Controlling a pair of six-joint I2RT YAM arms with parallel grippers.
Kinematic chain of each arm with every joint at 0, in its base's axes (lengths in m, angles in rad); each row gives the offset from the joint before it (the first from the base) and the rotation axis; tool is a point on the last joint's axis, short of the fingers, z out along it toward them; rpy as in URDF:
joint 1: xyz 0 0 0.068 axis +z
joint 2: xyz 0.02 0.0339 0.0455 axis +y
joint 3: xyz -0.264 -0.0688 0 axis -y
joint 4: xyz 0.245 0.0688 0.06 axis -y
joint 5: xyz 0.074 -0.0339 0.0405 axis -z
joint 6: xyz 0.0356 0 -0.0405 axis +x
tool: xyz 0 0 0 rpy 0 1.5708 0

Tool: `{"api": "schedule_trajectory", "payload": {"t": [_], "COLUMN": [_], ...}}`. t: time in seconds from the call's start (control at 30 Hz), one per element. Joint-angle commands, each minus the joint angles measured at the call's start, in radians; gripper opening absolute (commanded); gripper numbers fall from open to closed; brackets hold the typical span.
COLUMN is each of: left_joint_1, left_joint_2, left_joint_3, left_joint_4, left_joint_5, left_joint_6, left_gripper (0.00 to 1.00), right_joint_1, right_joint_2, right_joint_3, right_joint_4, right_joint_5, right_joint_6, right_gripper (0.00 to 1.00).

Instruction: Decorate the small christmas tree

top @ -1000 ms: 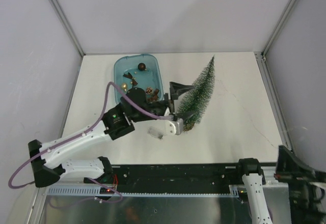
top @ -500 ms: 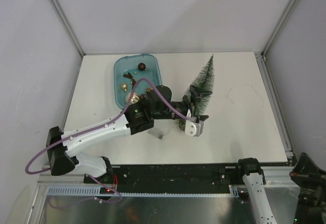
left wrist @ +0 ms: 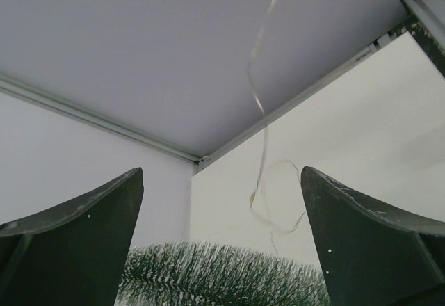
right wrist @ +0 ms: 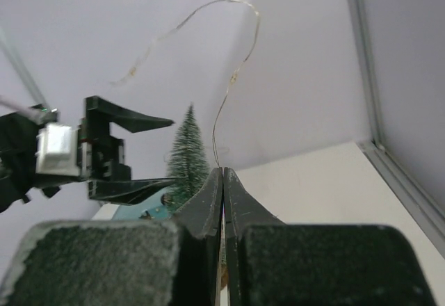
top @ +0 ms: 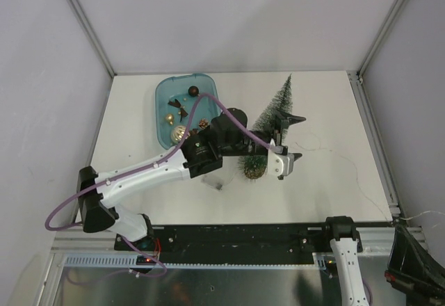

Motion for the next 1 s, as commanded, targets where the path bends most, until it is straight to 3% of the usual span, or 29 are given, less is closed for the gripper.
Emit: {"api": "schedule_trajectory", "payload": {"t": [0.0,0.13,0.23,0.27,0.43,0.6,0.7,0.97], "left_joint_1": [-0.005,-0.005,-0.005,-0.005,-0.005,-0.006,-0.007,-0.009], "left_joint_2": [0.023,0.044,0.059,0.060,0.029,-0.053,-0.099,-0.268], "left_joint_3": [0.076,0.105,0.131,0.136,0.105,0.038,0.014,-0.150], "left_joint_4": [0.021,-0.040,-0.128,-0.158,-0.254,-0.293,-0.334,-0.384], "left_joint_5": [-0.030,0.014,0.065,0.086,0.135,0.139,0.155,0.199], "left_joint_6": [-0.160,-0.236,-0.270,-0.285,-0.343,-0.375,-0.407,-0.471], "left_gripper": [1.00,0.99,0.88,0.83,0.29,0.05,0.01,0.02], "right_joint_1": [0.002,0.001,0.001,0.001,0.001,0.001,0.001,-0.038], "right_joint_2": [-0.001,0.003,0.012,0.016,0.033,0.040,0.041,0.097], "right_joint_3": [0.019,0.028,0.041,0.046,0.059,0.025,-0.020,-0.160], "right_joint_4": [0.072,0.093,0.107,0.109,0.123,0.165,0.216,0.447], "right_joint_5": [-0.148,-0.201,-0.226,-0.230,-0.224,-0.217,-0.223,-0.247], "right_joint_6": [-0.027,-0.011,-0.007,-0.009,-0.013,-0.010,-0.001,0.052], "right_gripper": [0.00,0.00,0.00,0.00,0.00,0.00,0.00,0.00]}}
